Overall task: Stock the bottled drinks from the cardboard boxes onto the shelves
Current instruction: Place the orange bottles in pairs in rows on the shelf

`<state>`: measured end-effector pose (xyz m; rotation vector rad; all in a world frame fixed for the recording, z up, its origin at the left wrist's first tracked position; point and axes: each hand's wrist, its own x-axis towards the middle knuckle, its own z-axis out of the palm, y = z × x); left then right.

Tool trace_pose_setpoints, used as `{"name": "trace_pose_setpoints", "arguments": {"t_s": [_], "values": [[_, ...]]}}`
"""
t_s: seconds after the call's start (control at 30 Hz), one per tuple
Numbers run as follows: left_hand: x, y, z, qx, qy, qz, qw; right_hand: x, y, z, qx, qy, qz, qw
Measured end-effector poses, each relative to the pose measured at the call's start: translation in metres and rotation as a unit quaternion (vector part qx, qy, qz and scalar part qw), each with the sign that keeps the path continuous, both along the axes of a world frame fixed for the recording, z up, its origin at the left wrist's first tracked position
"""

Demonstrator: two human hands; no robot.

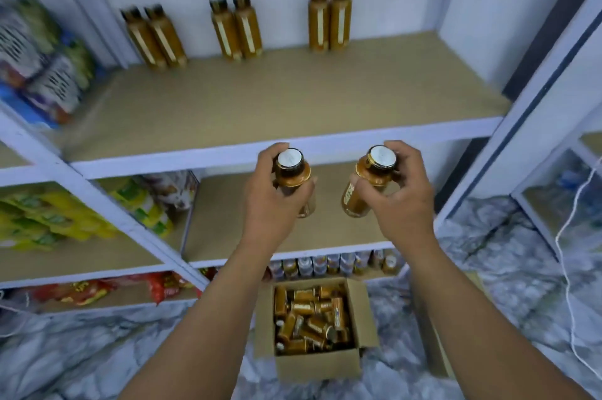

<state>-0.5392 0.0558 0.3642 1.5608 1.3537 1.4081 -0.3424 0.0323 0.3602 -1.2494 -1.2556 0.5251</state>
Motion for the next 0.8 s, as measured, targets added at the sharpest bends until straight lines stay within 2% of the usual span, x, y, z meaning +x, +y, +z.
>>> {"name": "trace_pose_setpoints", "arguments": {"t_s": [0.17,0.33,0.5,0.8], "values": [[0.022,0.006,0.072,0.027,0.02,0.026,0.999,0.022,0.019,0.066,0.008,-0.031,0.042,0.999],[0.032,0.028,0.11,0.015,0.024,0.057,0.998,0.042,0.057,0.109,-0.002,-0.069,0.088,0.994],[0.023,0.059,0.113,0.008,0.019,0.062,0.998,0.04,0.093,0.119,-0.022,-0.065,0.113,0.991],[-0.01,0.143,0.1,0.007,0.051,0.004,0.999,0.007,0.159,0.102,-0.063,-0.074,0.08,0.992]]}}
